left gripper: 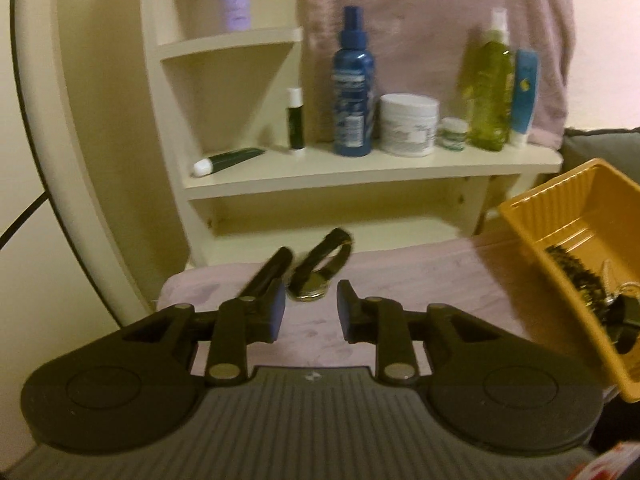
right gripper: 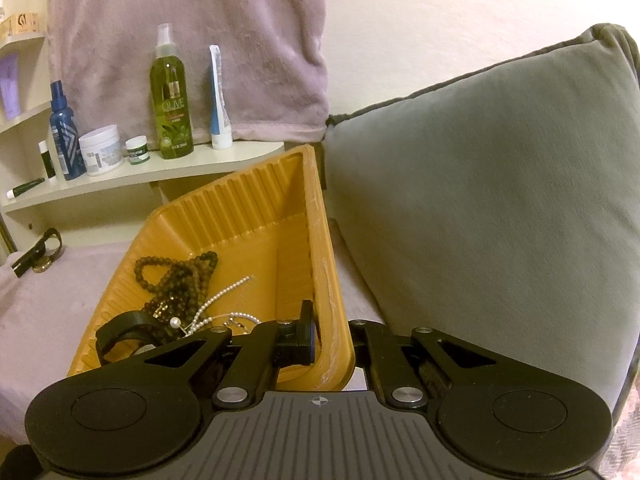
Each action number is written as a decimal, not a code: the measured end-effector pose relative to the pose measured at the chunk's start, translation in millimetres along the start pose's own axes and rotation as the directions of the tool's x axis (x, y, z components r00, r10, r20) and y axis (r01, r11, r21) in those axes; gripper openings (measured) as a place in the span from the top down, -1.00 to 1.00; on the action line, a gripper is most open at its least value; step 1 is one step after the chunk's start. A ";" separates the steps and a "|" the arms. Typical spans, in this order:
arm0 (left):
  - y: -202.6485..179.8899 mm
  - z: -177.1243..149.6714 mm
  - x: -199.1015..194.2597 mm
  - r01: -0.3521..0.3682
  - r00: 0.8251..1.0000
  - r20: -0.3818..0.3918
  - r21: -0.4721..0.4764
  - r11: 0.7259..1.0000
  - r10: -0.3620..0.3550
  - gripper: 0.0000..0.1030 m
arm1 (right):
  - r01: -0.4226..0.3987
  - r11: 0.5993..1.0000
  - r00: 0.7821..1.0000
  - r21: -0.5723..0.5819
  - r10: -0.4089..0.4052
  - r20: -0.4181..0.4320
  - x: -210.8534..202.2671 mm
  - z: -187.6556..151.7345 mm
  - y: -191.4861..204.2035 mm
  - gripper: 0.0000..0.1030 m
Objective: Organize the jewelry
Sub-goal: 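Grasp the black cylindrical case on the towel with the left tool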
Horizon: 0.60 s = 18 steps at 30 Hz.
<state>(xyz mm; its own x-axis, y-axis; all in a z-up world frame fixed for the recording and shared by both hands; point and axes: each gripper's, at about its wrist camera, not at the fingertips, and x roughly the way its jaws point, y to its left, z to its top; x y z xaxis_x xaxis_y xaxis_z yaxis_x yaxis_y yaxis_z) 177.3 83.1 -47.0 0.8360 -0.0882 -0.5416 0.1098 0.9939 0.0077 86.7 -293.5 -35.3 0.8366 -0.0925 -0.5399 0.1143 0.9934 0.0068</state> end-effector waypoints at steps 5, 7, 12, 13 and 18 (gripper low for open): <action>13.3 -7.7 19.4 -0.032 0.999 -0.019 0.024 0.999 0.032 0.50 | -0.002 1.000 1.000 0.001 0.002 -0.004 1.7 0.2 -1.5 0.90; 18.8 -11.0 28.1 -0.045 0.999 -0.027 0.032 0.998 0.046 0.49 | -0.003 1.000 1.000 0.003 0.003 -0.007 2.3 0.7 -1.9 0.89; 27.4 -14.9 50.8 -0.056 0.997 -0.046 0.056 0.997 0.059 0.42 | -0.010 1.000 1.000 0.018 0.010 -0.016 3.8 0.2 -4.8 0.89; 28.4 -15.2 55.7 -0.053 0.997 -0.049 0.062 0.997 0.056 0.42 | -0.010 1.000 1.000 0.020 0.011 -0.020 4.4 0.2 -5.8 0.89; 33.2 -17.3 80.5 -0.047 0.996 -0.071 0.091 0.995 0.054 0.41 | -0.003 1.000 1.000 0.020 0.003 -0.029 5.7 -0.4 -6.9 0.89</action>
<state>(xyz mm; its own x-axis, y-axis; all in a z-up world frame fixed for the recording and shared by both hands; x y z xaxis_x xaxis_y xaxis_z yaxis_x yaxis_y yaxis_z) 239.0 110.1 -104.9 0.8005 -0.0298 -0.5986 0.1190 0.9868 0.1100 90.5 -300.9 -38.8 0.8211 -0.0872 -0.5641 0.1228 0.9921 0.0255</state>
